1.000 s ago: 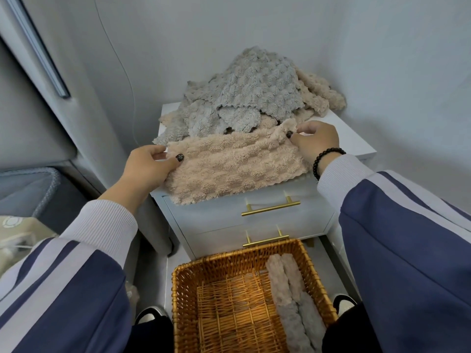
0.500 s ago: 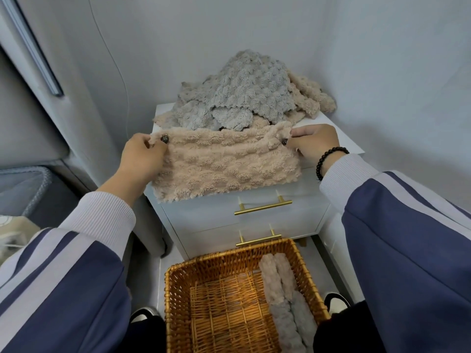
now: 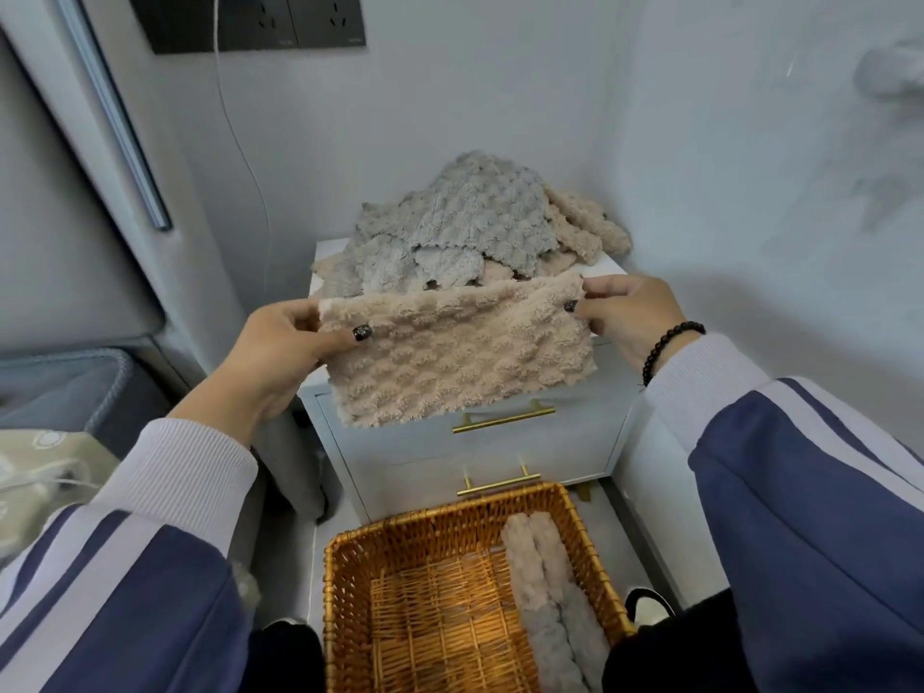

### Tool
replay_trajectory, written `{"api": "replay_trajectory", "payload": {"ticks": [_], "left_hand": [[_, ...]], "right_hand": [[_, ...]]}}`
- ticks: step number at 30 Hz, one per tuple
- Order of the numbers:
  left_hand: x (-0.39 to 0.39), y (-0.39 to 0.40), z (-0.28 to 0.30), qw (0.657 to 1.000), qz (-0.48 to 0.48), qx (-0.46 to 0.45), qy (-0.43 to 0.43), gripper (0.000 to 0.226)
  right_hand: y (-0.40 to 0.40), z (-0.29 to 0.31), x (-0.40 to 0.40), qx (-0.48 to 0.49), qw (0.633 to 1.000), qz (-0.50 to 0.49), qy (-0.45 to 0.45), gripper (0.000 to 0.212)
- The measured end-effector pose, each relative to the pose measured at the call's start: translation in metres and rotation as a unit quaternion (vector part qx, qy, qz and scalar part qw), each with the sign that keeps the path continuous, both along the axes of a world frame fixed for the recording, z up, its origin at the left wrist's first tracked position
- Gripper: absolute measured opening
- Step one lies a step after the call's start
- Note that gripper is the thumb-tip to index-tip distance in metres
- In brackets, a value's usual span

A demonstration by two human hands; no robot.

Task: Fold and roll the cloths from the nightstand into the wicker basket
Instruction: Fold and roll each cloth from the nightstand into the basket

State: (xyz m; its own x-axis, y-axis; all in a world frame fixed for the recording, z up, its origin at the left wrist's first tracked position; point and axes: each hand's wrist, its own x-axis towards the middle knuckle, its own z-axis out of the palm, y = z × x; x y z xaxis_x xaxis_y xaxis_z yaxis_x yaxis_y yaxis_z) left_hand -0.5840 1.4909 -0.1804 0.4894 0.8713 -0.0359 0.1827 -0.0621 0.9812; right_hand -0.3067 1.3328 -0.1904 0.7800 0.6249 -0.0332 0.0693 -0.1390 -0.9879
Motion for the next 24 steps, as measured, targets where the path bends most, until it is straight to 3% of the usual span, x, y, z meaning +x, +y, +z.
{"api": "replay_trajectory", "payload": {"ticks": [7, 10, 16, 19, 22, 24], "left_hand": [[-0.023, -0.02, -0.002, 0.991, 0.013, 0.007, 0.131, 0.016], [-0.03, -0.035, -0.001, 0.991, -0.012, 0.009, 0.136, 0.01], [-0.032, -0.07, 0.014, 0.994, -0.062, -0.07, -0.054, 0.026], [-0.031, -0.073, 0.018, 0.987, -0.055, -0.083, -0.125, 0.033], [-0.031, -0.065, 0.018, 0.978, -0.072, -0.105, -0.164, 0.077], [-0.03, -0.06, 0.018, 0.977, -0.082, -0.115, -0.16, 0.091]], "right_hand": [[-0.033, 0.015, -0.012, -0.01, 0.999, 0.027, 0.019, 0.038], [-0.047, 0.02, -0.021, -0.015, 0.999, 0.032, 0.031, 0.038], [-0.074, 0.038, -0.036, 0.089, 0.99, 0.005, 0.107, 0.023], [-0.078, 0.039, -0.035, 0.104, 0.991, -0.018, 0.083, 0.008], [-0.074, 0.035, -0.031, 0.091, 0.994, -0.033, 0.044, 0.013], [-0.072, 0.035, -0.03, 0.087, 0.996, -0.023, 0.022, 0.017]]}}
